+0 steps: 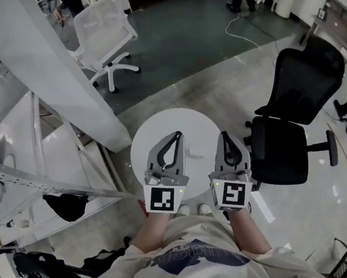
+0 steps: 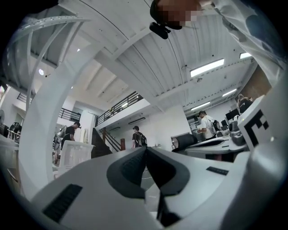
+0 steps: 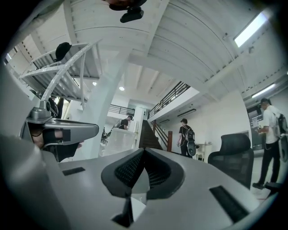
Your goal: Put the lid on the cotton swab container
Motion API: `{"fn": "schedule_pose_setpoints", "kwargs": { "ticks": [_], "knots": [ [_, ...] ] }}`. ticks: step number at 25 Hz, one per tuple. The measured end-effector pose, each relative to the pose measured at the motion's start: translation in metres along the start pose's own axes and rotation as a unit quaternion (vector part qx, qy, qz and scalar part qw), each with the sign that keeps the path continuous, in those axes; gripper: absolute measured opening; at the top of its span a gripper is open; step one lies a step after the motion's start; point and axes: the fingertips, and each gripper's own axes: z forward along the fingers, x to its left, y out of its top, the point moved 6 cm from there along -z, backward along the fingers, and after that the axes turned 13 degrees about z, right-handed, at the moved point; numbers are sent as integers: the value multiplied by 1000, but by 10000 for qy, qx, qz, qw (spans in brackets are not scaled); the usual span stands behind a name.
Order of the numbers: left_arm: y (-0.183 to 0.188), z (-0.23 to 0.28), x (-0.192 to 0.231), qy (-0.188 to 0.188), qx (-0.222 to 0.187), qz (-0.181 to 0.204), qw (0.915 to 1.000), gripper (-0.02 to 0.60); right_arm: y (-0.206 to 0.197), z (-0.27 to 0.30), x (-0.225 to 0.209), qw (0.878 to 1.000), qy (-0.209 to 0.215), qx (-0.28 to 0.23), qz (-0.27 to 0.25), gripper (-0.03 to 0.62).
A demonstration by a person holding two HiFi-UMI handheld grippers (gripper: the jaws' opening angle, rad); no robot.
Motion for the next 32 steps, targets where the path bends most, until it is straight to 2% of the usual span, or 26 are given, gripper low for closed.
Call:
{"fn": "schedule_pose_setpoints", "kwargs": {
  "ticks": [4, 18, 23, 32],
  "knots": [
    [2, 2, -1, 39, 7, 66, 10000, 0, 2, -1, 0, 9999, 8, -171, -13, 9],
    [2, 6, 5, 170, 31, 126, 9998, 0, 4, -2, -3, 9995, -128, -292, 87, 9],
    [1, 8, 4, 113, 41, 266, 9996, 0, 5, 0, -3, 9995, -145, -266, 82, 9],
    [-3, 8, 9, 125, 64, 280, 9995, 0, 3, 3, 1, 9996, -149, -219, -27, 8]
  ]
}}
